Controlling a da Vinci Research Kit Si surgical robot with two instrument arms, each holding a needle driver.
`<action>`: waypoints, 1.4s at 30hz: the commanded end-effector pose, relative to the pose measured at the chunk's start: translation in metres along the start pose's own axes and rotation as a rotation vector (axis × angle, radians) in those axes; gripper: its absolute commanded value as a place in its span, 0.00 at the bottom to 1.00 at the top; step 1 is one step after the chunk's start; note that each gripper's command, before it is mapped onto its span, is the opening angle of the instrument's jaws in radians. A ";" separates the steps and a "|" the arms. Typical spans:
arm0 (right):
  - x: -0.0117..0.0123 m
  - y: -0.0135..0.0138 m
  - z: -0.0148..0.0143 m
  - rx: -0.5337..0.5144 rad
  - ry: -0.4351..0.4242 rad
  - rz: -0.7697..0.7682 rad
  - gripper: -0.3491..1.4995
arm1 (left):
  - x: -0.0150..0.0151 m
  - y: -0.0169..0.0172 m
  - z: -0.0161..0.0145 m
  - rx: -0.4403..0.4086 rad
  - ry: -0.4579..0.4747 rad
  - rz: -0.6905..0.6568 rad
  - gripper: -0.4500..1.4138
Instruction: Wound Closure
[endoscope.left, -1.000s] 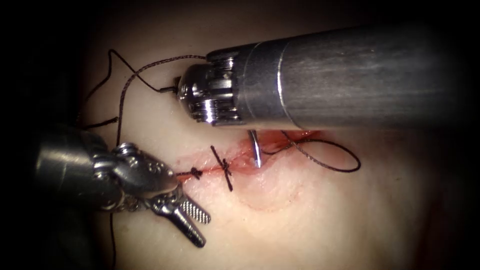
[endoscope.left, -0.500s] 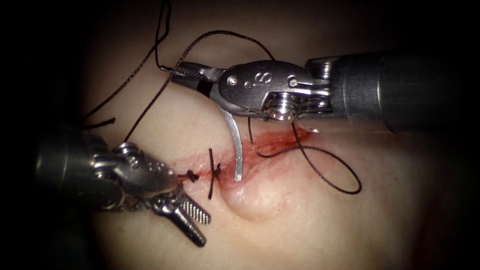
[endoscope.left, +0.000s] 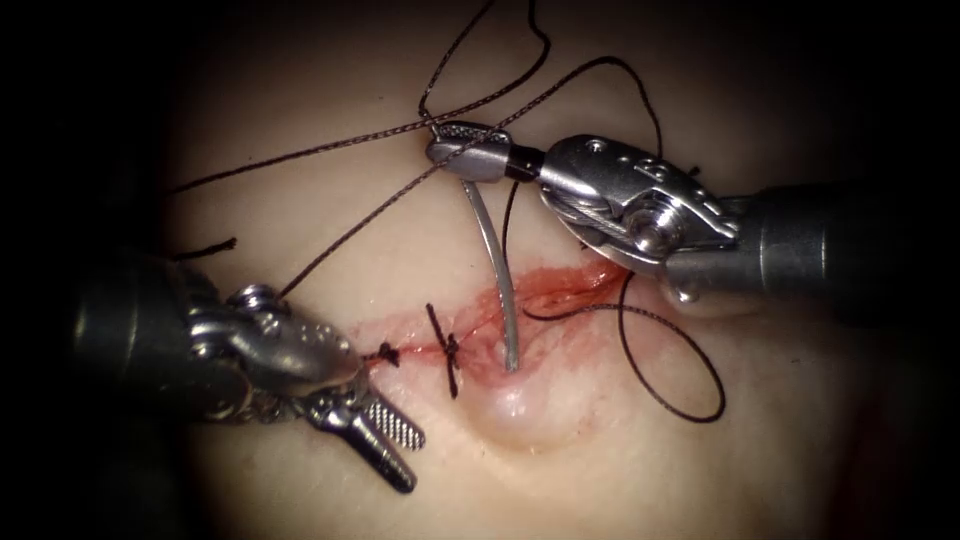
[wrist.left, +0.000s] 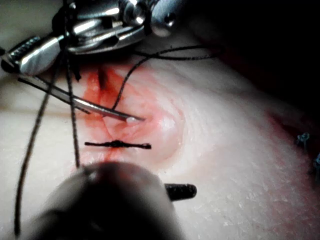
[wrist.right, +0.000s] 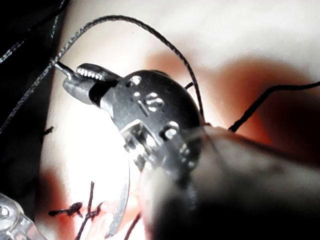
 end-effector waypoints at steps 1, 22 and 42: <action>-0.0004 0.0005 0.0013 0.066 0.059 0.037 0.00 | 0.0001 -0.0004 0.0007 -0.001 0.000 0.000 0.46; -0.0018 -0.0006 -0.0018 -0.043 0.168 0.326 0.00 | 0.0019 -0.0011 0.0028 0.005 0.029 -0.009 0.42; -0.0031 -0.0027 -0.0022 -0.166 0.233 0.828 0.00 | 0.0018 -0.0012 0.0033 0.010 0.030 -0.007 0.42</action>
